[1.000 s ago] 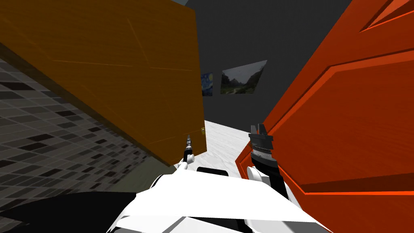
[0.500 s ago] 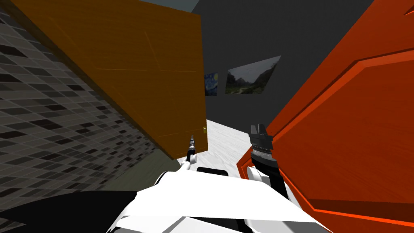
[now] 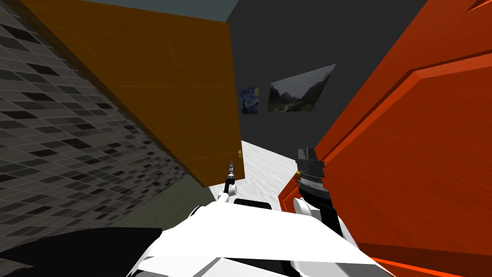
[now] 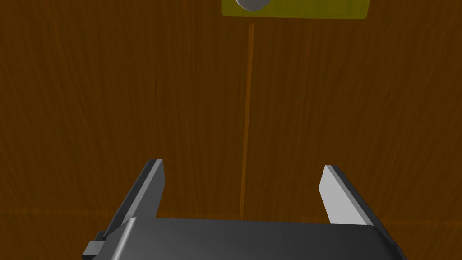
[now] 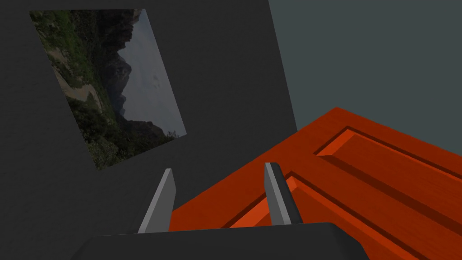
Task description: Push the door open
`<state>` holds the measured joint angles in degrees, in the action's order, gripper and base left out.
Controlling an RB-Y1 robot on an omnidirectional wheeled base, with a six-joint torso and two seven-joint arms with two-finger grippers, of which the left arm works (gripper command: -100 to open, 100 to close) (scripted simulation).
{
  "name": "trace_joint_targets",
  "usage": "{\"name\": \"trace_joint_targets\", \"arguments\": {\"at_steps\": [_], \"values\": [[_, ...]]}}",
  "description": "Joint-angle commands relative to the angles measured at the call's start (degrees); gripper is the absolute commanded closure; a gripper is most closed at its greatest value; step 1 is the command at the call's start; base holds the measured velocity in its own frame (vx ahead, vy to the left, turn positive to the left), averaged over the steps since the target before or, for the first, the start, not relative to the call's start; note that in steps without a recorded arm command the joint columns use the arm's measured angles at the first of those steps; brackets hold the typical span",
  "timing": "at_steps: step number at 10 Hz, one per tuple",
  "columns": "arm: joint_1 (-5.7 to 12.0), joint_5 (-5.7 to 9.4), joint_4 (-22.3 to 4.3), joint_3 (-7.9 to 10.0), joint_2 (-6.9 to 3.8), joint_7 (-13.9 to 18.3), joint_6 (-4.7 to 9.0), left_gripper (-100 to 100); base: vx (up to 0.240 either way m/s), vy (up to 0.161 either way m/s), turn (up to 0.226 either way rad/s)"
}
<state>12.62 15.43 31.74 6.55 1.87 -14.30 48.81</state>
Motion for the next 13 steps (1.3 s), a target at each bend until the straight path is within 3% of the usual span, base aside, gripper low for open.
{"name": "trace_joint_targets", "arguments": {"at_steps": [1, 3, 4, 7, 10, 11, 13], "values": [[1.11, 0.0, -2.1, -0.14, 0.27, 0.4, 0.8, -100, 0.024, -0.192, 0.063], [1.19, -0.11, -2.2, -0.4, 0.88, 0.5, 0.79, -100, 0.009, -0.206, 0.007], [1.36, -0.07, -2.7, -0.34, 0.58, 0.6, 1.18, -100, -0.011, -0.103, 0.012], [1.36, -0.08, -2.6, -0.34, -0.26, 0.6, 1.1, -100, 0.017, 0.157, 0.025], [1.39, -0.07, -2.7, -0.3, -1.86, 0.6, 1.09, -100, 0.045, 0.179, 0.027], [1.39, -0.07, -2.7, -0.3, -1.86, 0.6, 1.09, -100, 0.048, 0.132, 0.003], [1.43, -0.06, -2.7, -0.24, -3.6, 0.5, 1.09, -100, 0.064, 0.16, 0.024]]}}
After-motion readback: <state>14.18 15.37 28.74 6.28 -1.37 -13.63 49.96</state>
